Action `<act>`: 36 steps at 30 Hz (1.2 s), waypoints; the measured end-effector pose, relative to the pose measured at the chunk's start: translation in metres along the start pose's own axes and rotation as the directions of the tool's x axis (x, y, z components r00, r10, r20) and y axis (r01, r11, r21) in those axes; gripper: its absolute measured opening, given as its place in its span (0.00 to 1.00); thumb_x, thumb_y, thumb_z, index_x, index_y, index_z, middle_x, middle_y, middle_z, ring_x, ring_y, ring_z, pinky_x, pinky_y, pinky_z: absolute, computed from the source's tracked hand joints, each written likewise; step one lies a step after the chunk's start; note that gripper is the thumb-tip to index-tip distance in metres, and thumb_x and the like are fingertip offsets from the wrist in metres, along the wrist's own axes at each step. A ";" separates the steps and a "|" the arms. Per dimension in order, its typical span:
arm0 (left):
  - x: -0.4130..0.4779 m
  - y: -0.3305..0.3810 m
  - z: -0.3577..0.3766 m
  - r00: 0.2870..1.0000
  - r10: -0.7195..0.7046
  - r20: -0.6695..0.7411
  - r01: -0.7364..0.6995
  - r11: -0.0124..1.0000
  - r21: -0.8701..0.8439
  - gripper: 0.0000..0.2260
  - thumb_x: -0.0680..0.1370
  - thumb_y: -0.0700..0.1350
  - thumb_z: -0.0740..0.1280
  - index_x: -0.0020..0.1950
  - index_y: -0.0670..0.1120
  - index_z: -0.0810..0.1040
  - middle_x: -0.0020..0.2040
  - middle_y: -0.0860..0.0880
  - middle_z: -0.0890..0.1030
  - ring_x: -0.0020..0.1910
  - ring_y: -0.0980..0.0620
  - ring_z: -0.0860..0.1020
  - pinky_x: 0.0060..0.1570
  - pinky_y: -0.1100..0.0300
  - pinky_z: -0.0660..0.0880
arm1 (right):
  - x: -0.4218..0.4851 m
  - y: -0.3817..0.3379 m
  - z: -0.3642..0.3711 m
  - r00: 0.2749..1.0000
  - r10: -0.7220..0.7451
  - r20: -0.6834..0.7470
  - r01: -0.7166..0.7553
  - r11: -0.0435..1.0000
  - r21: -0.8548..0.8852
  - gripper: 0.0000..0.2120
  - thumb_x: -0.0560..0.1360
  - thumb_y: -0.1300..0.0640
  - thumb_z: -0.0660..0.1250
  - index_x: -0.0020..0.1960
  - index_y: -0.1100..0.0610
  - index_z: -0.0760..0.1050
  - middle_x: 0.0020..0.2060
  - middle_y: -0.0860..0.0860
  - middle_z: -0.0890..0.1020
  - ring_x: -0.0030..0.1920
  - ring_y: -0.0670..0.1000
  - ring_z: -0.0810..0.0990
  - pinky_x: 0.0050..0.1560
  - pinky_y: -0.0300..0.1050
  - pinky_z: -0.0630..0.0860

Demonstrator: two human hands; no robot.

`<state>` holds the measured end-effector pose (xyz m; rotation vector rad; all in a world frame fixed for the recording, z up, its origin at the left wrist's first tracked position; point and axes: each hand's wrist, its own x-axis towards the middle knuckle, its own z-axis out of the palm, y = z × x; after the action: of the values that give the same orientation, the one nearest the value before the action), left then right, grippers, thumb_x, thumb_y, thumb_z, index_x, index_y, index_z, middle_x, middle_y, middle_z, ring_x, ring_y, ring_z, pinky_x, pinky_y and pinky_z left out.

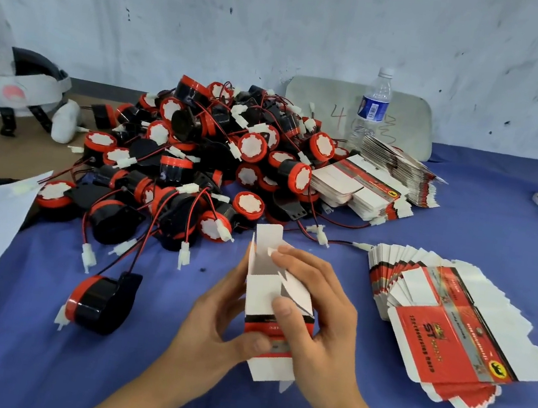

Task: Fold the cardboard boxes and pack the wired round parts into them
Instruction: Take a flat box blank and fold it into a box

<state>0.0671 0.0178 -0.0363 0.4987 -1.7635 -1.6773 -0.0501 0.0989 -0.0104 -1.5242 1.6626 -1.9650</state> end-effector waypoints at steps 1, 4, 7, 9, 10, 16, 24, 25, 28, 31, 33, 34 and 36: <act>-0.001 -0.002 0.000 1.000 0.000 0.007 0.000 1.000 0.012 0.34 0.65 0.50 0.73 0.69 0.43 0.68 0.59 0.53 0.81 0.58 0.51 0.80 0.51 0.61 0.77 | 0.000 0.000 -0.001 1.000 0.007 -0.007 -0.007 1.000 0.002 0.19 0.73 0.47 0.65 0.58 0.57 0.80 0.58 0.51 0.80 0.62 0.54 0.77 0.59 0.53 0.76; -0.002 -0.005 0.000 1.000 0.003 0.008 -0.004 1.000 0.013 0.32 0.63 0.47 0.70 0.67 0.44 0.70 0.60 0.54 0.81 0.59 0.51 0.80 0.51 0.62 0.77 | 0.001 0.001 -0.003 1.000 0.012 -0.021 -0.012 1.000 -0.003 0.19 0.73 0.47 0.65 0.55 0.59 0.82 0.57 0.52 0.81 0.60 0.54 0.79 0.57 0.52 0.77; -0.003 -0.006 0.000 1.000 0.013 -0.001 -0.013 1.000 0.000 0.33 0.63 0.48 0.71 0.67 0.44 0.70 0.60 0.53 0.81 0.60 0.50 0.80 0.51 0.61 0.77 | 0.001 0.000 -0.003 0.999 0.022 -0.038 -0.022 1.000 -0.011 0.19 0.74 0.47 0.64 0.54 0.59 0.83 0.56 0.51 0.82 0.59 0.52 0.79 0.56 0.48 0.77; -0.004 -0.005 0.001 1.000 0.027 -0.012 -0.027 1.000 0.000 0.36 0.63 0.54 0.77 0.67 0.43 0.70 0.60 0.52 0.81 0.60 0.49 0.79 0.52 0.61 0.77 | 0.001 -0.001 -0.003 0.999 0.009 -0.048 -0.010 1.000 -0.017 0.20 0.75 0.45 0.63 0.52 0.60 0.83 0.55 0.50 0.82 0.58 0.51 0.80 0.55 0.46 0.77; -0.003 -0.003 0.001 1.000 0.022 -0.015 -0.022 1.000 0.008 0.40 0.62 0.61 0.79 0.67 0.43 0.70 0.60 0.53 0.81 0.60 0.49 0.80 0.52 0.61 0.77 | 0.001 -0.002 -0.003 0.999 -0.002 -0.053 0.001 1.000 -0.020 0.21 0.76 0.43 0.62 0.51 0.60 0.83 0.54 0.50 0.82 0.58 0.51 0.80 0.54 0.45 0.77; 0.000 0.001 0.002 0.999 0.032 -0.019 -0.031 0.999 0.030 0.46 0.60 0.65 0.77 0.73 0.51 0.66 0.62 0.52 0.80 0.61 0.50 0.78 0.57 0.56 0.76 | 0.000 -0.005 -0.003 0.991 -0.130 -0.037 0.123 0.982 -0.143 0.31 0.79 0.37 0.54 0.39 0.61 0.82 0.51 0.49 0.82 0.52 0.53 0.80 0.47 0.49 0.77; -0.001 0.002 0.000 0.989 0.151 -0.006 -0.150 0.987 0.057 0.38 0.66 0.50 0.78 0.72 0.61 0.66 0.68 0.52 0.75 0.66 0.48 0.74 0.60 0.41 0.74 | -0.003 -0.014 0.000 0.998 0.054 0.009 -0.055 0.997 0.058 0.20 0.72 0.48 0.66 0.62 0.53 0.76 0.65 0.47 0.75 0.63 0.52 0.76 0.55 0.52 0.76; -0.002 0.002 -0.001 0.988 0.157 -0.001 -0.157 0.985 0.068 0.38 0.65 0.49 0.78 0.72 0.62 0.66 0.69 0.53 0.75 0.67 0.49 0.74 0.61 0.40 0.74 | -0.003 -0.015 -0.001 0.996 0.083 0.034 -0.085 0.992 0.091 0.23 0.72 0.48 0.66 0.66 0.51 0.72 0.62 0.47 0.76 0.61 0.53 0.77 0.55 0.52 0.77; -0.004 0.000 -0.001 0.983 0.182 0.011 -0.182 0.976 0.117 0.39 0.65 0.47 0.77 0.73 0.62 0.65 0.69 0.53 0.74 0.67 0.49 0.74 0.62 0.43 0.74 | -0.001 -0.018 -0.003 0.993 0.097 0.073 -0.103 0.990 0.091 0.27 0.72 0.50 0.65 0.71 0.47 0.66 0.58 0.45 0.76 0.58 0.55 0.77 0.54 0.44 0.76; -0.003 0.002 -0.002 0.978 0.207 0.010 -0.206 0.967 0.149 0.40 0.64 0.54 0.79 0.73 0.62 0.65 0.68 0.51 0.75 0.66 0.47 0.74 0.62 0.47 0.74 | 0.002 -0.020 -0.005 0.988 0.085 0.127 -0.096 0.992 0.083 0.21 0.73 0.55 0.64 0.66 0.48 0.75 0.54 0.45 0.73 0.56 0.52 0.76 0.51 0.35 0.73; -0.003 0.004 -0.004 0.971 0.238 0.003 -0.234 0.956 0.177 0.40 0.63 0.60 0.79 0.72 0.64 0.66 0.67 0.52 0.75 0.67 0.48 0.74 0.62 0.48 0.74 | 0.002 -0.019 -0.005 0.987 0.073 0.145 -0.086 0.993 0.084 0.16 0.72 0.63 0.64 0.57 0.51 0.81 0.51 0.46 0.73 0.54 0.47 0.76 0.48 0.32 0.72; -0.002 0.005 -0.004 0.969 0.247 -0.002 -0.243 0.952 0.187 0.41 0.62 0.59 0.79 0.72 0.65 0.65 0.68 0.52 0.75 0.67 0.49 0.74 0.62 0.48 0.74 | 0.001 -0.019 -0.004 0.987 0.076 0.139 -0.088 0.993 0.082 0.15 0.72 0.65 0.63 0.51 0.52 0.83 0.50 0.46 0.73 0.52 0.46 0.76 0.46 0.31 0.72; -0.003 0.004 -0.005 0.965 0.262 -0.007 -0.254 0.943 0.213 0.41 0.62 0.56 0.79 0.72 0.66 0.64 0.68 0.54 0.74 0.68 0.51 0.73 0.62 0.45 0.74 | 0.000 -0.019 -0.001 0.989 0.093 0.111 -0.100 0.993 0.062 0.11 0.72 0.59 0.63 0.45 0.50 0.84 0.49 0.44 0.75 0.52 0.46 0.77 0.45 0.31 0.72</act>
<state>0.0730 0.0162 -0.0331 0.3667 -1.9007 -1.3022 -0.0420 0.1068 0.0051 -1.4690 1.5792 -1.8369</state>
